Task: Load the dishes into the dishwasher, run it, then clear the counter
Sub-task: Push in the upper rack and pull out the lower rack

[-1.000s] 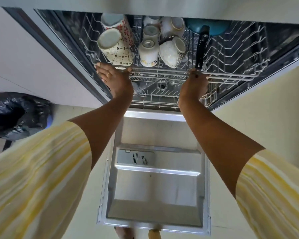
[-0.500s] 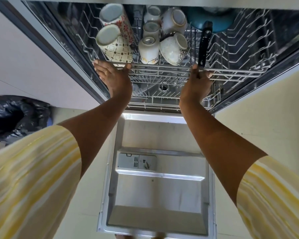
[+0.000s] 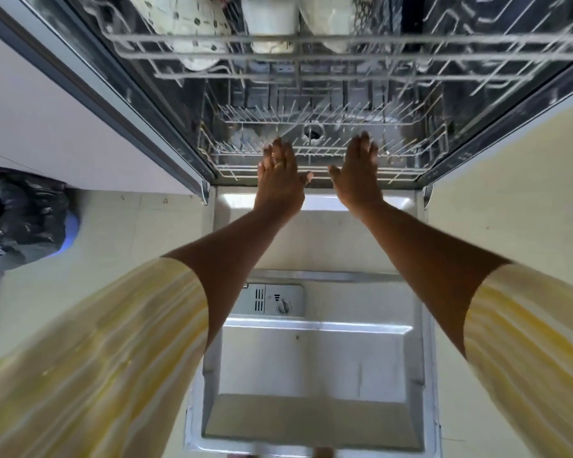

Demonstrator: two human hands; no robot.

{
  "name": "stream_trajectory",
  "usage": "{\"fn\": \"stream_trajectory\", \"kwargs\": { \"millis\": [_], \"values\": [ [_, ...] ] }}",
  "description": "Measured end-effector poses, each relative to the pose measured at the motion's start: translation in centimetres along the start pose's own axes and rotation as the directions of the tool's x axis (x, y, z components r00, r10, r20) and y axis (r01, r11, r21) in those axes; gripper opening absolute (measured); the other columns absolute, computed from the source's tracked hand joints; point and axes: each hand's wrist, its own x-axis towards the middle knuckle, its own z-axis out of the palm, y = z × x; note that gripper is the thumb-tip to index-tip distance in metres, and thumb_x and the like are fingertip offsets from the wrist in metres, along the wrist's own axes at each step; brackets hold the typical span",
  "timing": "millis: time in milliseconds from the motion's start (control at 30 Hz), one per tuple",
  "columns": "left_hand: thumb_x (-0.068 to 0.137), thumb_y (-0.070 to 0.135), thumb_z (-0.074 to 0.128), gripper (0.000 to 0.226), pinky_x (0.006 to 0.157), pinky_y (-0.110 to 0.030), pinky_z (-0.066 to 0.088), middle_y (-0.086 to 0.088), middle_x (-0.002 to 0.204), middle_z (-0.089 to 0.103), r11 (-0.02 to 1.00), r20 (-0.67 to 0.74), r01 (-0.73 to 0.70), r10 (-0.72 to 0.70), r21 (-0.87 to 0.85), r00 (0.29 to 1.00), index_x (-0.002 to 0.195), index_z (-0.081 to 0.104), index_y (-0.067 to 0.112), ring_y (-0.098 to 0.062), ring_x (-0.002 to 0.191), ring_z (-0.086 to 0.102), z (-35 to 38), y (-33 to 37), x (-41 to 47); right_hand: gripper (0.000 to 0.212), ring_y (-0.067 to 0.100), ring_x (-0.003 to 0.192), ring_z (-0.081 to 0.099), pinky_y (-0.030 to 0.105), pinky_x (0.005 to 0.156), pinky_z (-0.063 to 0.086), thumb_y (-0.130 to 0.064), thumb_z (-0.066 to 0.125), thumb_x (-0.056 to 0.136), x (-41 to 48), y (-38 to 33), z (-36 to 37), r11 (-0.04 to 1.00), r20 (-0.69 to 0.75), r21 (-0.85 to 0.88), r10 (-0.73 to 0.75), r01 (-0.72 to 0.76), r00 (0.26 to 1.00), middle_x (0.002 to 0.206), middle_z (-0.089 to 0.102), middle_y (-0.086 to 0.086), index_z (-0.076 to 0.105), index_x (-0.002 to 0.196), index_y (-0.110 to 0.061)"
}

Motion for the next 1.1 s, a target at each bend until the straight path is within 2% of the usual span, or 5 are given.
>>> {"fn": "stream_trajectory", "kwargs": {
  "millis": [233,367,533,667,1100],
  "values": [
    [0.099,0.03,0.038,0.071,0.116,-0.043,0.006,-0.018,0.156,-0.004,0.964,0.124,-0.097,0.068,0.249,0.99,0.147,-0.005,0.0,-0.035,0.144,-0.003,0.8,-0.5,5.0,0.06,0.035,0.142,0.008,0.044,0.115,0.009,-0.006,0.035,0.093,5.1,0.3,0.7,0.932,0.234,-0.327,-0.079,0.155,0.969,0.154,0.008,0.023,0.007,0.145,0.006],
    [0.099,0.025,0.038,0.066,0.115,-0.044,0.012,-0.019,0.156,0.001,0.953,0.151,-0.09,0.048,0.288,0.987,0.147,0.0,0.0,-0.035,0.143,0.006,2.3,-1.0,4.5,0.048,0.037,0.129,0.036,0.042,0.108,0.024,-0.001,0.037,0.089,4.1,0.2,1.3,0.921,0.124,-0.335,-0.165,0.198,0.978,0.138,0.038,0.028,0.03,0.135,0.011],
    [0.097,0.013,0.037,0.058,0.11,-0.042,0.019,-0.021,0.151,0.019,0.906,0.113,-0.177,0.144,0.385,0.983,0.146,0.01,0.0,-0.036,0.137,0.023,2.6,-2.6,1.9,0.043,0.036,0.125,0.042,0.043,0.103,0.03,0.0,0.035,0.09,1.0,0.5,1.7,0.891,0.165,-0.41,-0.141,0.198,0.976,0.135,0.041,0.028,0.034,0.132,0.01],
    [0.094,0.006,0.038,0.059,0.11,-0.036,0.019,-0.02,0.152,0.019,0.938,0.083,-0.153,0.134,0.312,0.988,0.147,0.011,0.001,-0.032,0.136,0.025,3.7,-2.5,-0.9,0.046,0.039,0.128,0.037,0.044,0.107,0.026,0.0,0.033,0.091,-1.2,0.6,2.0,0.886,0.208,-0.429,-0.092,0.175,0.974,0.137,0.037,0.03,0.026,0.135,0.013],
    [0.094,0.005,0.035,0.056,0.112,-0.034,0.017,-0.014,0.151,0.023,0.967,0.096,-0.141,0.123,0.215,0.988,0.147,0.015,0.004,-0.025,0.138,0.023,5.5,-3.5,-10.5,0.037,0.036,0.117,0.048,0.039,0.101,0.035,-0.001,0.036,0.091,-9.8,0.6,3.5,0.892,0.287,-0.431,-0.011,0.139,0.958,0.127,0.048,0.025,0.037,0.126,0.009]
  ]
}}
